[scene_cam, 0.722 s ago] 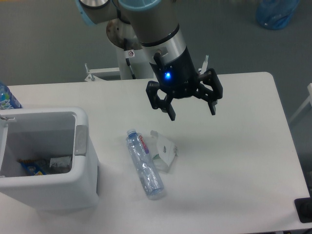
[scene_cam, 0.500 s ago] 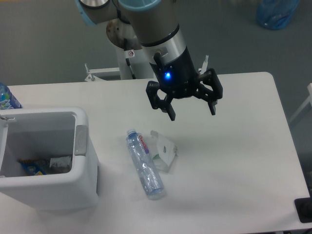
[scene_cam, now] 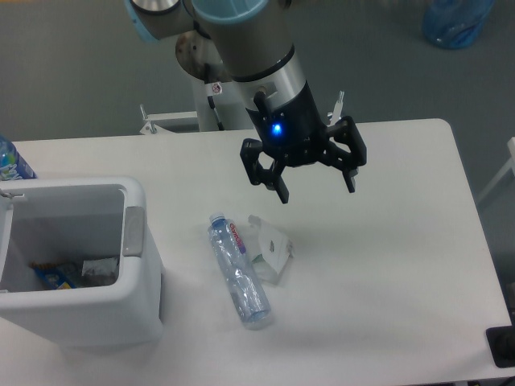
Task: Place the trash in the trash can
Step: 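Move the open gripper down toward the crumpled clear plastic bag, then lower the gripper onto the plastic bag and close on it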
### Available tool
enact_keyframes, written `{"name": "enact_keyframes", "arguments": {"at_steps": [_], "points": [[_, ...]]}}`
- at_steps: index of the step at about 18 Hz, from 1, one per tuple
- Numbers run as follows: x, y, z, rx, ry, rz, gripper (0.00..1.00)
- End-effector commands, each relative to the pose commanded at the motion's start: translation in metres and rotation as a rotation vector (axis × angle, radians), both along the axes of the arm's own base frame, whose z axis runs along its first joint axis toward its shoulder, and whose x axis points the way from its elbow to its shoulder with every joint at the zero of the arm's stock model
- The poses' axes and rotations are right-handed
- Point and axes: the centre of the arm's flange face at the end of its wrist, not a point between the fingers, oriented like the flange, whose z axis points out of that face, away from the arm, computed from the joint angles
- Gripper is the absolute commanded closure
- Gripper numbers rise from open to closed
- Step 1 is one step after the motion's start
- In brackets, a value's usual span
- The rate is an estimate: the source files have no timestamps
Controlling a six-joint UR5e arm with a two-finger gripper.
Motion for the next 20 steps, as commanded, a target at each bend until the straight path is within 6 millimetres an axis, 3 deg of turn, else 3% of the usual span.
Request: {"name": "enact_keyframes", "arguments": {"at_steps": [1, 7, 13, 15, 17, 20], "points": [[0.000, 0.000, -0.003, 0.014, -0.008, 0.032, 0.00], [0.013, -0.009, -0.066, -0.042, -0.072, 0.061, 0.00], [0.017, -0.003, -0.107, -0.019, -0.185, 0.094, 0.00], [0.021, -0.008, -0.131, -0.027, -0.244, 0.092, 0.00], [0.019, -0.014, -0.158, -0.061, -0.280, 0.098, 0.00], [0.009, -0.009, -0.174, -0.037, -0.318, 0.094, 0.00]]}}
